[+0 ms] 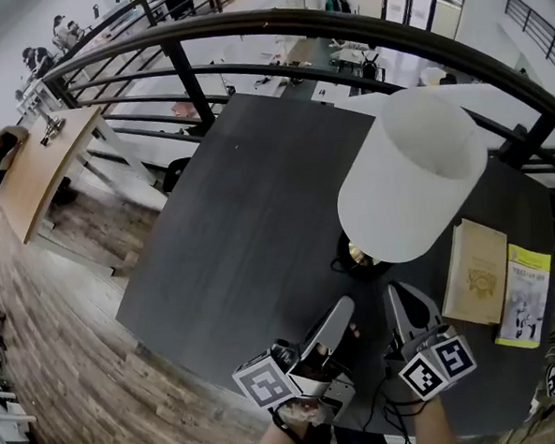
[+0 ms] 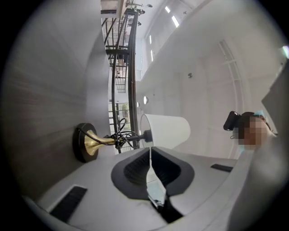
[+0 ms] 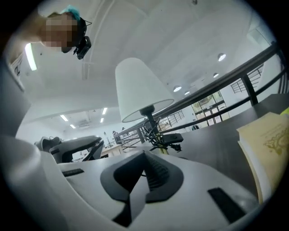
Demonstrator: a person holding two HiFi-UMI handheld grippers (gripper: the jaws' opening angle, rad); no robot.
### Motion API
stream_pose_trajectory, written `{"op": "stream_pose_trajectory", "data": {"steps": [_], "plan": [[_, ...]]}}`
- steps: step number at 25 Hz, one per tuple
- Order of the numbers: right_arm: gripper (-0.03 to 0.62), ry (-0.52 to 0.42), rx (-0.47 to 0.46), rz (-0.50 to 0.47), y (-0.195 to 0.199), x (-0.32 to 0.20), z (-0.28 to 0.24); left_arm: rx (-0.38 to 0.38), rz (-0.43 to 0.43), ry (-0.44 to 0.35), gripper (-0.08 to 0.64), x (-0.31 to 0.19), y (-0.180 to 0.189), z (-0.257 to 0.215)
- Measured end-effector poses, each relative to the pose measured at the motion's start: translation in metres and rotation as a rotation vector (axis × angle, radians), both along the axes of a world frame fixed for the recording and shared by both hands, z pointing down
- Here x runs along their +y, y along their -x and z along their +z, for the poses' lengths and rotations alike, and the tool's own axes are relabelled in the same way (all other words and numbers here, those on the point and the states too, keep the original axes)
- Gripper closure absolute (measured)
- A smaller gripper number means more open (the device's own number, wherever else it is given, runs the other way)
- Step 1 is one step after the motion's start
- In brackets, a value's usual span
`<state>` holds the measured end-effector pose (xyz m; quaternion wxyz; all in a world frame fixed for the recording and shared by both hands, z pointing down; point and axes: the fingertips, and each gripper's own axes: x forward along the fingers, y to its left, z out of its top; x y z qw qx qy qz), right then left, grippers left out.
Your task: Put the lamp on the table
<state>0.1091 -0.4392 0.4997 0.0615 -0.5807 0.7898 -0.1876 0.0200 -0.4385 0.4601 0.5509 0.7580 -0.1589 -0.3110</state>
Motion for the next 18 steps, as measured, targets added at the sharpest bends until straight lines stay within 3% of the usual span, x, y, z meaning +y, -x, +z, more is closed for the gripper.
{"op": "stream_pose_trajectory", "data": {"steps": [6,9,14,18], "plan": [[0.597,-0.003,-0.008,0.039,0.003,0.026,-0.022,-0.067,-0.014,-0.021,0.548,0.019,0.007,-0.008],[0.597,-0.007,-0.003,0.077,0.000,0.039,-0.038,-0.150,-0.012,-0.036,0.548,0.029,0.006,-0.015],[0.597,-0.011,0.003,0.134,-0.008,0.059,-0.069,-0.327,-0.028,-0.134,0.546,0.038,-0.002,-0.042],[0.597,-0.024,0.010,0.179,-0.021,0.076,-0.090,-0.420,-0.049,-0.157,0.546,0.042,-0.006,-0.057]]}}
